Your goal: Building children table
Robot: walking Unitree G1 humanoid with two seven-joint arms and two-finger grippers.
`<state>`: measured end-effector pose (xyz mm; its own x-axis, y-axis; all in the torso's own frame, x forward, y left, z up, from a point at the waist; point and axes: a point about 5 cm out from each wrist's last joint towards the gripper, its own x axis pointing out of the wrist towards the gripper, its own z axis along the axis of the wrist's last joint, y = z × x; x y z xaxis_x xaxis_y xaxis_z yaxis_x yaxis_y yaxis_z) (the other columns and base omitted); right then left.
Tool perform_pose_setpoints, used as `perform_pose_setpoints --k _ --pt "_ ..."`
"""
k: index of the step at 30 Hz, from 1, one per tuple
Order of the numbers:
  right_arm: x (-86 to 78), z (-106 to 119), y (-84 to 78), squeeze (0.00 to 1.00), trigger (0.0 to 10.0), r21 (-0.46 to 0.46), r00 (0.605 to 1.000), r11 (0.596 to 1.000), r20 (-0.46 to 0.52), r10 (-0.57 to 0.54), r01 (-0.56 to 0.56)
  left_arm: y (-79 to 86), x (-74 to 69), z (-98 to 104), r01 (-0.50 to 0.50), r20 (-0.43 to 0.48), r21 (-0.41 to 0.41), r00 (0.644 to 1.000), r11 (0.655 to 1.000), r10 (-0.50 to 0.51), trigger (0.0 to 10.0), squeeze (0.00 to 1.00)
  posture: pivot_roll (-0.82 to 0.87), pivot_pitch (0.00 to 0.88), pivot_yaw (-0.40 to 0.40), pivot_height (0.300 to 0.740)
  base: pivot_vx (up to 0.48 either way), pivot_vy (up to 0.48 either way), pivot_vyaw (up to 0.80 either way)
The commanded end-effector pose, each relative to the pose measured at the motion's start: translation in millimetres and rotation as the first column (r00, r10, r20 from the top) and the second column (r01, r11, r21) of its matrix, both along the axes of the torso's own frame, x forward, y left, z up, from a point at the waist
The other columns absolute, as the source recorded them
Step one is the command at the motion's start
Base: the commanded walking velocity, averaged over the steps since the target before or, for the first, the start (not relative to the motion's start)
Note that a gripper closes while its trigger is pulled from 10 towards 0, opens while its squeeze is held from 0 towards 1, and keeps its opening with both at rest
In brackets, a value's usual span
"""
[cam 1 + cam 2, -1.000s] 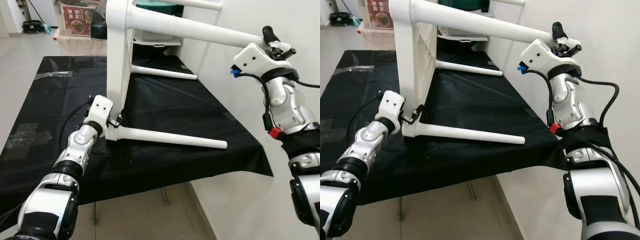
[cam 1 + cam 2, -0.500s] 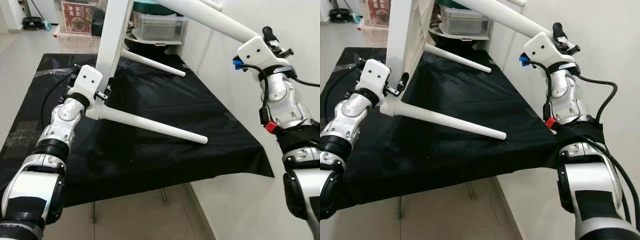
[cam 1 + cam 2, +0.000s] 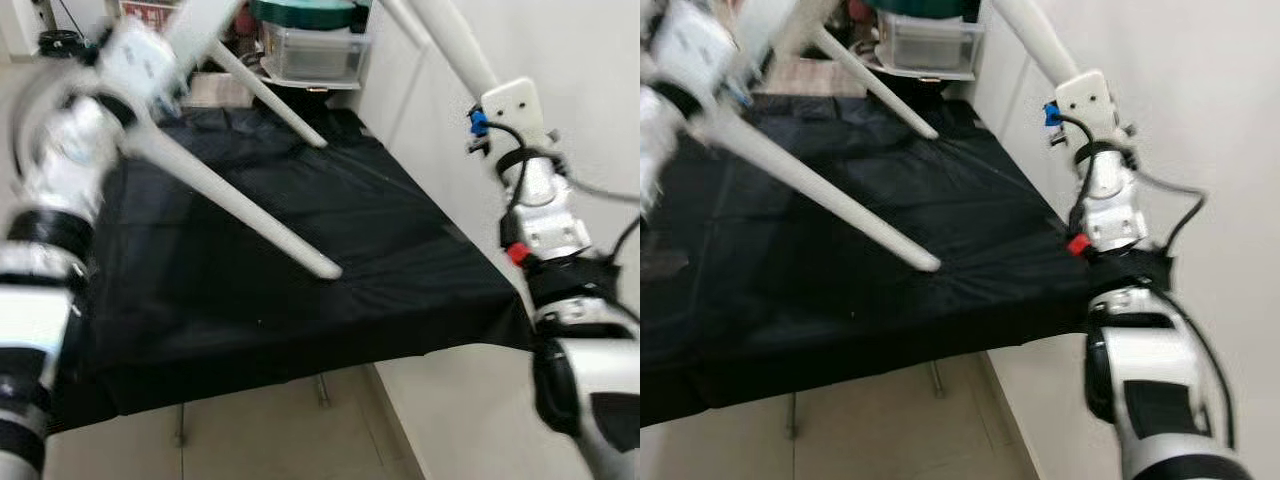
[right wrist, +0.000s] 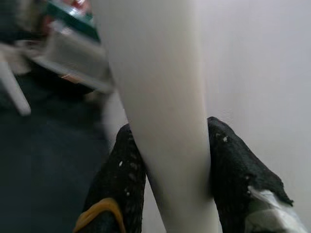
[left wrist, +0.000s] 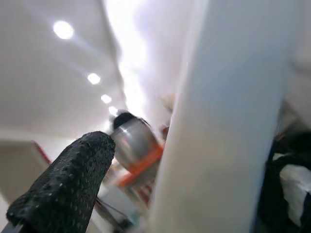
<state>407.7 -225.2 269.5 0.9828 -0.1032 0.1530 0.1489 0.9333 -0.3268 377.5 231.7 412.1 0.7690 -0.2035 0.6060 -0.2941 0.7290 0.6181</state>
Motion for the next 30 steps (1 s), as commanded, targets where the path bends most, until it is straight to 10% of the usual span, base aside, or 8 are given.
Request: perform_pose_setpoints --k 1,11,17,27,28,30 --pt "-6.0 -36 -25.9 0.0 0.0 0.153 0.986 0.983 -0.148 -0.083 0.106 26.3 -14.4 24 -0.083 0.094 -0.08 0.991 0.993 0.091 10.0 0.0 0.04 0.0 -0.093 0.74 0.0 0.0 0.0" --pt "-17.1 -111 38.0 0.0 0.0 0.406 0.923 0.914 -0.36 0.134 0.026 11.5 -39.1 91 -0.094 0.255 -0.004 0.963 0.996 0.092 10.0 0.0 0.06 0.0 -0.091 0.74 0.0 0.0 0.0" --pt "-33.5 -137 68.8 0.0 0.0 0.401 0.891 0.915 -0.405 0.207 -0.03 5.7 -30.8 79 -0.079 0.218 0.017 0.973 0.997 0.073 10.0 0.0 0.05 0.0 -0.086 0.74 0.0 0.0 0.0" --pt "-42.9 -137 76.3 0.0 0.0 0.348 0.897 0.933 -0.378 0.227 -0.09 -5.4 -19.5 51 0.029 0.17 -0.018 0.985 0.999 -0.026 10.0 0.0 0.04 0.0 -0.086 0.74 0.0 0.0 0.0" --pt "-44.1 -132 75.8 0.0 9.3 0.332 0.909 0.938 -0.356 0.218 -0.095 -15.8 -14.4 24 0.086 0.132 -0.003 0.988 0.996 -0.084 10.0 0.0 0.03 0.0 -0.092 0.74 0.0 0.0 0.0" --pt "-45.0 -129 75.3 0.0 9.3 0.323 0.916 0.942 -0.341 0.21 -0.096 -22.9 -12.7 5 0.124 0.103 0.004 0.987 0.992 -0.124 10.0 0.0 0.03 0.0 -0.093 0.74 0.0 0.0 0.0"
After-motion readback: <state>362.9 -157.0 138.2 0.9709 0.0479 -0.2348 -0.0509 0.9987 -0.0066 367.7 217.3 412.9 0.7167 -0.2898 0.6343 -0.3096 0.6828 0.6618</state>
